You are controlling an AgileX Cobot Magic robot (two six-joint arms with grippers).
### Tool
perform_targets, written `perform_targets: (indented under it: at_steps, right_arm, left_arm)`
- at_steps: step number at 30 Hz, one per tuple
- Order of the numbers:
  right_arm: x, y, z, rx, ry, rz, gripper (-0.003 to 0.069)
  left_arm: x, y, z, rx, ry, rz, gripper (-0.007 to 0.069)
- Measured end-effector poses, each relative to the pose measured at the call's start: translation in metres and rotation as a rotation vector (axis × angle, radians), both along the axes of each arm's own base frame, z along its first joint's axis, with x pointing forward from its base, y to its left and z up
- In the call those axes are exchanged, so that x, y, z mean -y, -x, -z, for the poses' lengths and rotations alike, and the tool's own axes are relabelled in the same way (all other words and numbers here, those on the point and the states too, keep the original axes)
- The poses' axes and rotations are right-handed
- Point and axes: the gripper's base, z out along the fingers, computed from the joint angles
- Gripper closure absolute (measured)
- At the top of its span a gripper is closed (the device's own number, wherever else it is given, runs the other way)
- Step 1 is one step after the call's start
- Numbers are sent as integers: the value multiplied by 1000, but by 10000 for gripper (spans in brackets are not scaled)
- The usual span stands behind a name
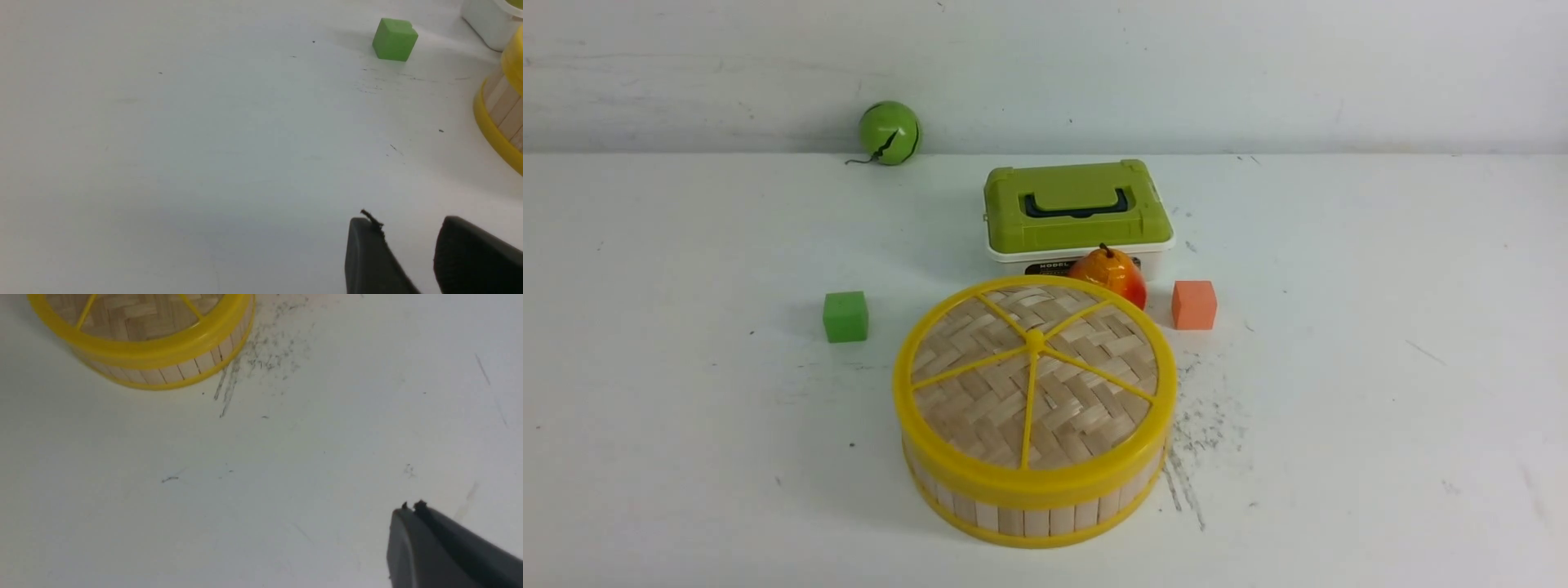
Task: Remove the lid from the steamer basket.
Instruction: Use the right arm to lift the lid of the steamer
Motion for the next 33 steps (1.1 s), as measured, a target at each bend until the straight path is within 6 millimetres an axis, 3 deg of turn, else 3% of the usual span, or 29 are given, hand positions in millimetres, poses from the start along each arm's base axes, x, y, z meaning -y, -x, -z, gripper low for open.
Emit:
perform_targets:
  at_steps: [4, 7, 9, 13, 14, 20, 25, 33]
  right_arm:
    - [-21, -31, -4, -79, 39, -102, 680]
    - [-57, -72, -3, -115, 98, -210, 679]
    - [-68, -83, -2, -120, 105, -230, 679]
    - [-117, -116, 2, -138, 98, -276, 673]
    - [-118, -116, -1, -131, 96, -277, 673]
    - [-177, -154, 29, -174, 114, -354, 646]
    - [-215, -178, 60, -199, 139, -399, 580]
    - [-244, -211, 103, -253, 126, -349, 328]
  left_arm:
    - [0, 0, 0, 0, 0, 0, 386]
    - [0, 0, 0, 0, 0, 0, 386]
    - [0, 0, 0, 0, 0, 0, 386]
    - [0, 0, 0, 0, 0, 0, 386]
    - [0, 0, 0, 0, 0, 0, 386]
    - [0, 0, 0, 0, 0, 0, 386]
    - [0, 0, 0, 0, 0, 0, 385]
    - [0, 0, 0, 0, 0, 0, 385]
